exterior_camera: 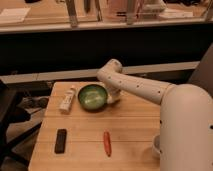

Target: Place the white sponge in the ceramic bowl

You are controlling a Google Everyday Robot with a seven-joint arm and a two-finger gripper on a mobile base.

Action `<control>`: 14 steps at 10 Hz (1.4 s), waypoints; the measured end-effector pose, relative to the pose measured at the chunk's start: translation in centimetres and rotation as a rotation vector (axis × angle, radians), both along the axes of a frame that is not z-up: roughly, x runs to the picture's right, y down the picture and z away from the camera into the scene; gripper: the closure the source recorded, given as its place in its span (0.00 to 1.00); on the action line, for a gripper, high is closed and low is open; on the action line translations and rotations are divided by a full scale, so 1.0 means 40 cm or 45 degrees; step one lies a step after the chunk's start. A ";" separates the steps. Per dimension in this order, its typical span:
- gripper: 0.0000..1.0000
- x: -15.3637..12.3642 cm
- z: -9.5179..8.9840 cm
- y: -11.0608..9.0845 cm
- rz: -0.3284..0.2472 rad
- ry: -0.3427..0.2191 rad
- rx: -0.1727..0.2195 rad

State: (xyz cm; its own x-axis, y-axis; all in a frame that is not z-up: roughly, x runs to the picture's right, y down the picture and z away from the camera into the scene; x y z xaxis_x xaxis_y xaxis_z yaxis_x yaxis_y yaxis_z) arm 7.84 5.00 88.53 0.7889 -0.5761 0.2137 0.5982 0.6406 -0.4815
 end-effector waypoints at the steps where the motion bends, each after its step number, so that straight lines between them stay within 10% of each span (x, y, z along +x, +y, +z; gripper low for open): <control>1: 0.97 -0.007 0.002 -0.006 -0.014 -0.008 0.004; 14: 0.97 -0.096 0.027 -0.045 -0.115 -0.096 0.047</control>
State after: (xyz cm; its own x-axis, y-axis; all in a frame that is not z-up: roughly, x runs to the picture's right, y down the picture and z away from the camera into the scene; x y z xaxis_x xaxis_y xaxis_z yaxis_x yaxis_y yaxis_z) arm 4.01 3.22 89.60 0.7160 -0.6527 0.2478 0.6878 0.5988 -0.4103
